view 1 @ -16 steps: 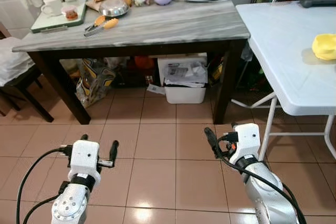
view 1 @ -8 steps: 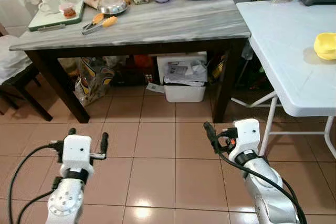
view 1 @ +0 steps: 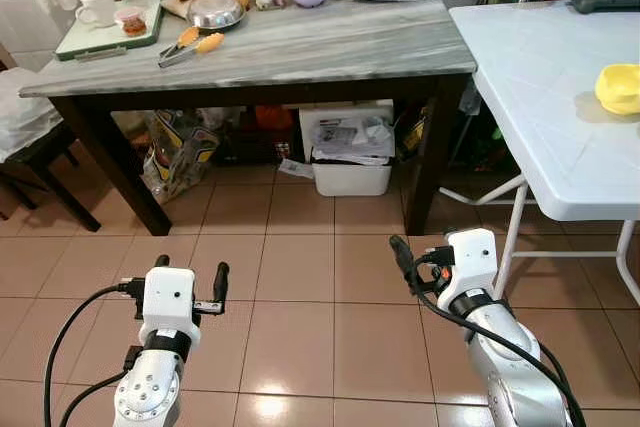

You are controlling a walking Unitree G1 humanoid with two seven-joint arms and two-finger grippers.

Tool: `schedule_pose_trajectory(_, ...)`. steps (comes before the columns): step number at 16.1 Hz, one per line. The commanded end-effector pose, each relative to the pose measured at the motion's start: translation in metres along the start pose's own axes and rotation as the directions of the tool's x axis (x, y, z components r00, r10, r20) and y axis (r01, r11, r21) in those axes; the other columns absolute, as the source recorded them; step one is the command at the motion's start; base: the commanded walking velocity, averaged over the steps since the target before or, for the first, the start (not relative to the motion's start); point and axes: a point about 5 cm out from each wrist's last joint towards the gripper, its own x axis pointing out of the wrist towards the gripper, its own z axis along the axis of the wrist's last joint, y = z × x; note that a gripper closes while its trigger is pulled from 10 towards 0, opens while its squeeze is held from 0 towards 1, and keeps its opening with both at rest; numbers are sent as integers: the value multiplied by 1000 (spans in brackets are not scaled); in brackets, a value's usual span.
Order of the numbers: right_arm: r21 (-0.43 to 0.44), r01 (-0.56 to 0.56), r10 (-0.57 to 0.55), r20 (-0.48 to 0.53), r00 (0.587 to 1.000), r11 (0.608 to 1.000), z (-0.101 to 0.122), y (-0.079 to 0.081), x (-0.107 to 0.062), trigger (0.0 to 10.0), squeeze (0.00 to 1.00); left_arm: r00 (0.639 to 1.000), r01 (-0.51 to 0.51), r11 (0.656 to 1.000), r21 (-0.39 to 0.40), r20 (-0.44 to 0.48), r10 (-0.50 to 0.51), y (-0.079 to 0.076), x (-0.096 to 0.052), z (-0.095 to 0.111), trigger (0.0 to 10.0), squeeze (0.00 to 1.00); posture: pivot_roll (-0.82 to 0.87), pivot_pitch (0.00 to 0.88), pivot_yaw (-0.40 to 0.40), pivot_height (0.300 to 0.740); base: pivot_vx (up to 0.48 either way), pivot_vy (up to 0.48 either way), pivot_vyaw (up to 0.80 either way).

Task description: Setting the table

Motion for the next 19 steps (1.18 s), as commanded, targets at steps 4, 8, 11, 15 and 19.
schedule_pose_trajectory(4,4,-4,4,3,1000,1000,0,3,1,10000,0,1000,14,1000,-14,-1,-14,1,0,0,10000,0,-134,85,93,740,0,-234,0)
schedule_pose_trajectory(8,5,-4,4,0,1000,1000,-1,4,0,10000,0,1000,18,1000,-25,-4,-18,0,0,0,10000,0,-136,85,95,740,0,-480,0)
schedule_pose_trajectory(11,6,-4,4,-3,1000,1000,-2,4,0,10000,0,1000,21,999,-27,-6,-21,-1,0,0,10000,0,-136,86,96,740,0,-480,0)
schedule_pose_trajectory(15,7,-4,4,-2,1000,1000,-1,4,0,10000,0,1000,21,999,-28,-11,-21,-1,0,-1,10000,0,-133,87,95,740,0,-480,0)
schedule_pose_trajectory(19,5,-2,2,2,1000,1000,-1,4,1,10000,0,1000,17,999,-47,-11,-18,-5,1,0,10000,0,-133,87,95,740,0,-480,0)
